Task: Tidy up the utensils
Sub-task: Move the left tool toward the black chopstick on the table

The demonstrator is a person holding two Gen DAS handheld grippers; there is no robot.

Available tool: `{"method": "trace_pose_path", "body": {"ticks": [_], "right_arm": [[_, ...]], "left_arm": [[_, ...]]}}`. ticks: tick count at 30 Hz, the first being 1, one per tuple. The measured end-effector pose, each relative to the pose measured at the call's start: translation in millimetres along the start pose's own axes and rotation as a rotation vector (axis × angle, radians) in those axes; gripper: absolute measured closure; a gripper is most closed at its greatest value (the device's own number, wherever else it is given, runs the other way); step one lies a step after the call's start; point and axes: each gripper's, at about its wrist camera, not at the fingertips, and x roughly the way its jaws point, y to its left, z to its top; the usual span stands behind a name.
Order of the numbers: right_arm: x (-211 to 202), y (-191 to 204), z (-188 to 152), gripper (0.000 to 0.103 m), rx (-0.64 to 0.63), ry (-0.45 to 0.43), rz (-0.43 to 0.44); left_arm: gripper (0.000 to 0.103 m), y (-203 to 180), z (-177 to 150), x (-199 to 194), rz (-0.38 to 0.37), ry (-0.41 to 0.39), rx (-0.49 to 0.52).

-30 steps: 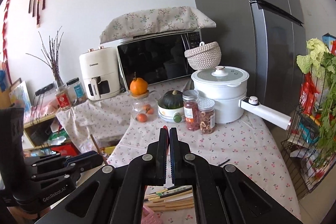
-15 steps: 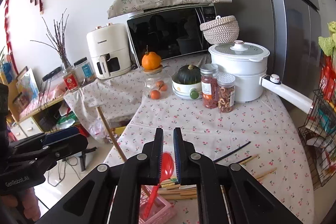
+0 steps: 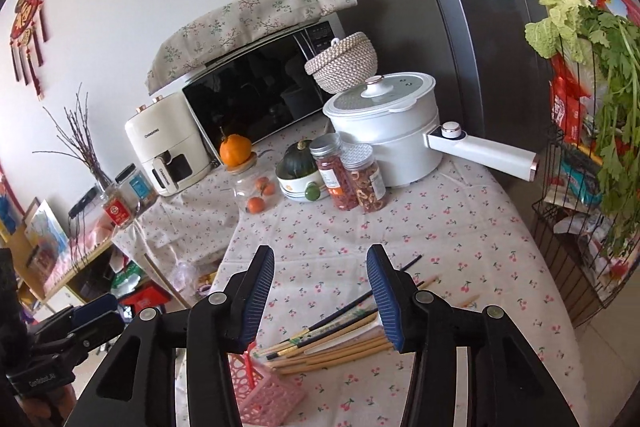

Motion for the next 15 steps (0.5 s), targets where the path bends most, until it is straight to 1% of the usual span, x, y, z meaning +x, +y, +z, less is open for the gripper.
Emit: {"method": "trace_pose_path", "body": {"ticks": [2, 6, 9, 11, 12, 13, 15], "right_arm": [[-5.4, -18.2, -0.2, 0.048, 0.017, 0.026, -0.039], [-9.4, -61.2, -5.8, 0.047, 0.075, 0.118, -0.125], [-9.3, -97.1, -11.8, 0.047, 0.132, 0.19, -0.185], [-9.8, -122.0, -16.6, 0.047, 0.181, 0.231, -0.218], [-10.7, -133.9, -18.9, 0.047, 0.206, 0.248, -0.229], [-11.4, -144.9, -21.1, 0.047, 0.229, 0.263, -0.236], [-12.8, -163.3, -24.0, 0.047, 0.264, 0.286, -0.244]], "left_arm": [[0.036, -19.9, -1.5, -0.3, -0.002, 0.016, 0.045], [0.036, -67.4, -4.8, 15.7, -0.034, 0.096, 0.146], [0.036, -104.2, -7.9, 41.0, -0.048, 0.174, 0.215], [0.037, -123.1, -8.2, 66.1, -0.064, 0.24, 0.226], [0.045, -130.2, -7.8, 80.9, -0.074, 0.271, 0.217], [0.049, -136.0, -7.3, 97.3, -0.071, 0.304, 0.209], [0.066, -146.0, -8.4, 132.8, -0.064, 0.362, 0.192]]}}
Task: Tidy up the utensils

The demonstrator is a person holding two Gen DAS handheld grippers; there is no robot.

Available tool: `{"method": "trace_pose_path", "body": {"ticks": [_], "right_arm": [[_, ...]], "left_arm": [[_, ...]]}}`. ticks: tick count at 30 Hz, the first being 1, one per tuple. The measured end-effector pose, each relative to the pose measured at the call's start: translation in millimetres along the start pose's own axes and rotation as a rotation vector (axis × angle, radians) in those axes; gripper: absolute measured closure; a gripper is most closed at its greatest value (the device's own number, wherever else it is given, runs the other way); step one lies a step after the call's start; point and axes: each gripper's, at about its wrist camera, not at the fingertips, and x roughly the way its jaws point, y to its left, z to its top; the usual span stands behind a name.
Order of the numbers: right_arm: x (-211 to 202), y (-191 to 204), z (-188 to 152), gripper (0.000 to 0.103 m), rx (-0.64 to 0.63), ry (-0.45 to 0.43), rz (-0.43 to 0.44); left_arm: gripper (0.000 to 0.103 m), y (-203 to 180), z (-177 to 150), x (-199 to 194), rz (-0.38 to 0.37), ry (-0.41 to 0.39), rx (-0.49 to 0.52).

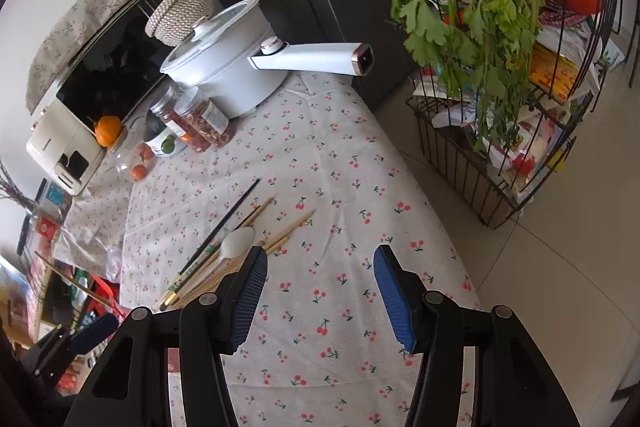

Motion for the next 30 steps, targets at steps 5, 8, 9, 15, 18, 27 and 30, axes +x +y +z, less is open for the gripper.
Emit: {"method": "trace_pose_path", "body": {"ticks": [5, 8, 9, 15, 18, 27, 30], "right_arm": [[7.4, -23.7, 3.7, 0.047, 0.039, 0.038, -0.009], [13.5, -32.3, 5.5, 0.047, 0.075, 0.058, 0.0], [16.1, -34.4, 5.5, 0.047, 0.085, 0.067, 0.004], [33.4, -31.1, 6.8, 0.047, 0.06, 0.115, 0.005], [39.4, -29.9, 7.1, 0.047, 0.049, 0.131, 0.004], [55.7, -25.7, 8.1, 0.047, 0.048, 0.162, -0.007], [56.7, -22.9, 7.8, 0.047, 0.047, 0.161, -0.008]], "left_arm": [[0.086, 4.9, 29.5, 85.5, 0.004, 0.089, -0.08], [0.089, 15.7, 53.0, 117.2, 0.035, 0.075, -0.142], [0.089, 18.7, 61.0, 124.6, 0.065, 0.065, -0.146], [0.089, 33.5, 95.4, 165.8, 0.247, 0.058, -0.144], [0.089, 39.2, 100.4, 185.5, 0.306, 0.099, -0.118], [0.088, 50.4, 96.8, 204.4, 0.372, 0.136, -0.082], [0.088, 52.2, 96.3, 205.1, 0.368, 0.111, -0.097]]}}
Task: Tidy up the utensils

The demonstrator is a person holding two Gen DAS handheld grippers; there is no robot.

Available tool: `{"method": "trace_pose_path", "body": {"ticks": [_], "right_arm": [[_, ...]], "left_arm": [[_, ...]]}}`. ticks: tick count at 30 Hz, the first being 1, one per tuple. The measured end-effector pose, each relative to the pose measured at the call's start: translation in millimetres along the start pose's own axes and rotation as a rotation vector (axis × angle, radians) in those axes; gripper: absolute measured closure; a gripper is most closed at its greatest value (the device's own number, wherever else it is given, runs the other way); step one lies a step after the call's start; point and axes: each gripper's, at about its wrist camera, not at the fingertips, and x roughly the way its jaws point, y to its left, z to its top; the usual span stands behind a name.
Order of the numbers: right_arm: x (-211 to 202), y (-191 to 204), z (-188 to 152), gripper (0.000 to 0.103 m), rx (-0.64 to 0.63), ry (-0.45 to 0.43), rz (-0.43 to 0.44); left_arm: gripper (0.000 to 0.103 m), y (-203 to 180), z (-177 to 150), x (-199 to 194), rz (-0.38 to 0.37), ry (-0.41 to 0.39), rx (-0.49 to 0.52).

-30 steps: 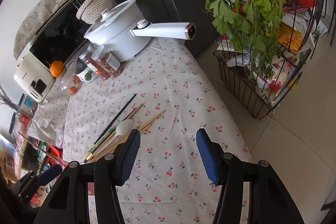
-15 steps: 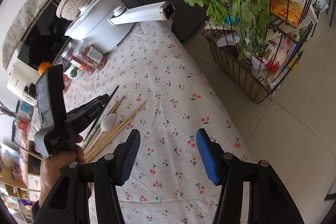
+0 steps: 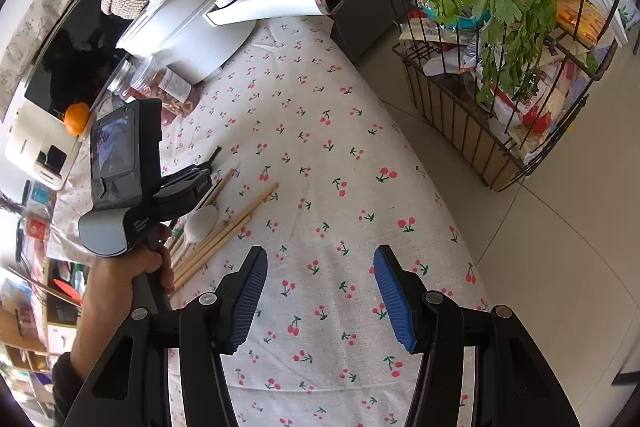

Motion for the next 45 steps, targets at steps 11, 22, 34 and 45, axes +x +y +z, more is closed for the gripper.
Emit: {"method": "trace_pose_path", "body": {"ticks": [11, 22, 34, 45], "right_arm": [[0.9, -4.5, 1.9, 0.047, 0.031, -0.007, -0.007], [-5.0, -5.6, 2.0, 0.047, 0.044, -0.02, 0.01], [6.3, -0.8, 2.7, 0.047, 0.03, 0.006, 0.003], [11.4, 4.2, 1.9, 0.047, 0.025, 0.01, 0.004]], "left_arm": [[0.103, -7.4, -10.6, -22.4, -0.166, -0.041, -0.049], [0.067, -5.9, 6.0, -6.4, -0.035, 0.019, 0.088], [0.09, 9.3, 4.6, 0.4, -0.155, -0.011, 0.012], [0.103, 3.0, 14.7, -39.2, -0.189, -0.132, 0.013]]}}
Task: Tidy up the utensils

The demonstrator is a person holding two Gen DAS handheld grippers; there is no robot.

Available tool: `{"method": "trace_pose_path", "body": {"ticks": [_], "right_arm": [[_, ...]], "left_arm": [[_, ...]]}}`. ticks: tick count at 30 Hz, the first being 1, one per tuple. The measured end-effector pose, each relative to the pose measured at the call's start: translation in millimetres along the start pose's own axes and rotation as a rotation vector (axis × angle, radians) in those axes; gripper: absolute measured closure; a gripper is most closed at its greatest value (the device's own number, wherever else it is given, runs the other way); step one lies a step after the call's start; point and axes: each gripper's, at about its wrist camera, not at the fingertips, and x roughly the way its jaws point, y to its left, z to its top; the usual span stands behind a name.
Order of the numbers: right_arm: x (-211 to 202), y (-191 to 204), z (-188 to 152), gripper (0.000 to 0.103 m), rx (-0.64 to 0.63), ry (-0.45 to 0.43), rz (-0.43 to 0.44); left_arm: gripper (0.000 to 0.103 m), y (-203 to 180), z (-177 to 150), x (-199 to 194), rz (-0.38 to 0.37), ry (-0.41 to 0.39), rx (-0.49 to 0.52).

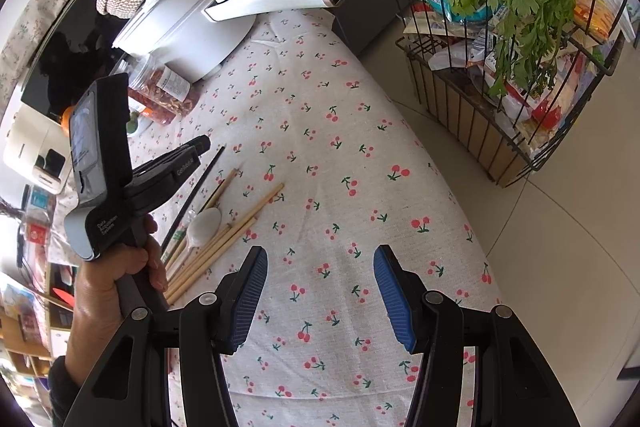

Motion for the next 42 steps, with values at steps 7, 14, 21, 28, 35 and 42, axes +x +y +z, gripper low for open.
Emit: {"method": "trace_pose_path", "body": {"ticks": [7, 14, 21, 28, 35, 42], "right_arm": [[-0.1, -0.6, -0.2, 0.047, 0.013, 0.002, 0.011], [0.1, 0.7, 0.3, 0.047, 0.013, 0.004, 0.019], [-0.3, -2.4, -1.3, 0.047, 0.029, 0.015, 0.041], [1.0, 3.9, -0.7, 0.047, 0.012, 0.016, 0.042], [0.9, 0.0, 0.2, 0.047, 0.021, 0.015, 0.037], [-0.7, -4.0, -0.4, 0.047, 0.042, 0.017, 0.05]], "left_arm": [[0.054, -2.4, -0.7, 19.6, 0.076, 0.144, 0.128], [0.083, 28.5, -10.0, 42.6, -0.014, 0.23, -0.04], [0.091, 19.6, -15.6, 37.4, -0.025, 0.132, 0.052], [0.103, 2.2, -7.3, 28.7, -0.01, 0.06, 0.079], [0.103, -13.5, 4.7, 13.8, -0.039, 0.034, 0.122], [0.059, -4.9, 3.4, 25.9, 0.126, 0.242, 0.218]]}}
